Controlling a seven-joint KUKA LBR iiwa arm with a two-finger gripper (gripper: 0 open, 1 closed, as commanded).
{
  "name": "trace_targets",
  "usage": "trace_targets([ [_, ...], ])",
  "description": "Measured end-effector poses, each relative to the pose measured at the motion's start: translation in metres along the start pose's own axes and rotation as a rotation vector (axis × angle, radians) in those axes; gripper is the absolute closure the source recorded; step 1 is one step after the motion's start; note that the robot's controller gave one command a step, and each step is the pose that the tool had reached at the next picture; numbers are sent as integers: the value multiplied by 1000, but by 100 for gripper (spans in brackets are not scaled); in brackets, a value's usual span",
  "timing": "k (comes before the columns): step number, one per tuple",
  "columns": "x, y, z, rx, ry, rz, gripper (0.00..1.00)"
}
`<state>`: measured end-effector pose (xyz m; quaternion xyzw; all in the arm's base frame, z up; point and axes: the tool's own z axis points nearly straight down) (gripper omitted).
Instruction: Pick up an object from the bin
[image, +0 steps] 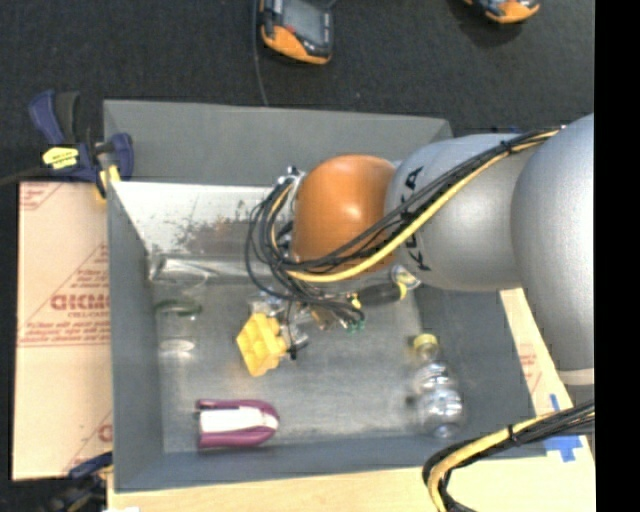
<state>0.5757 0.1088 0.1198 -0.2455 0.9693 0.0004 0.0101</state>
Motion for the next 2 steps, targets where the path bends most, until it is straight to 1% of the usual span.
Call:
trace_targets([
  [1,1,0,-25,-2,6,2,100],
  [2,-1,0,-59,0,2,3,100],
])
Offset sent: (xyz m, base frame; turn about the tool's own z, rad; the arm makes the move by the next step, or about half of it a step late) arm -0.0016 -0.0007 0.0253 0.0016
